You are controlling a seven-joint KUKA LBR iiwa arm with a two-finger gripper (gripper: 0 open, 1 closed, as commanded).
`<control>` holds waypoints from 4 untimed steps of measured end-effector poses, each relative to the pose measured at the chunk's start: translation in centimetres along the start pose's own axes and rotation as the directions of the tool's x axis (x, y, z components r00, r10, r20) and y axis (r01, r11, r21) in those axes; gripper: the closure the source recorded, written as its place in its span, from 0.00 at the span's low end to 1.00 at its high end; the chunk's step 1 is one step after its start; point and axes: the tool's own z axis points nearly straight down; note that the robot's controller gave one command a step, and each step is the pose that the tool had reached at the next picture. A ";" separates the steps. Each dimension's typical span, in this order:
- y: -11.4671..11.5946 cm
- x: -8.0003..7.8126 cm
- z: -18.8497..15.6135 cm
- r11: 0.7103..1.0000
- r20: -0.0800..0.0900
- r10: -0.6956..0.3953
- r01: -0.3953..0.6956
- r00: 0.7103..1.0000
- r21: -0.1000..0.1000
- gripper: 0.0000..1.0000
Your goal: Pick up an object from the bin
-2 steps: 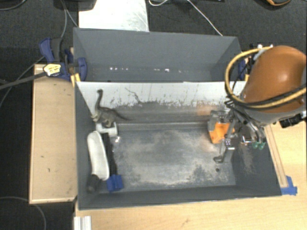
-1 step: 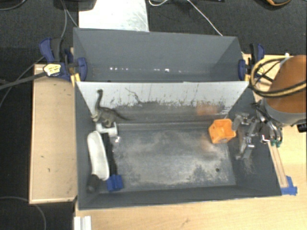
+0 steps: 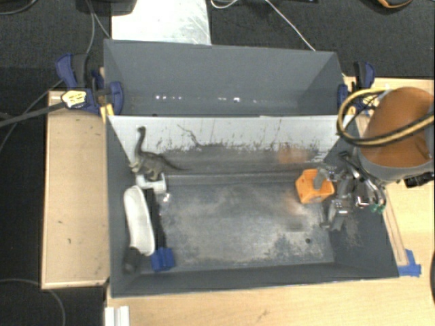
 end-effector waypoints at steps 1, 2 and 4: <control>-0.6 -4.6 -0.3 0.994 0.000 0.110 -0.110 0.994 0.004 0.00; 0.5 -4.6 4.6 0.930 0.039 0.366 -0.367 0.930 -0.006 0.00; -1.1 -5.2 4.5 0.978 0.029 0.211 -0.211 0.977 0.001 1.00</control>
Offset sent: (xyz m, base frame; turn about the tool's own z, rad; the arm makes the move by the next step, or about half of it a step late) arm 0.0364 0.0074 -0.0566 0.3739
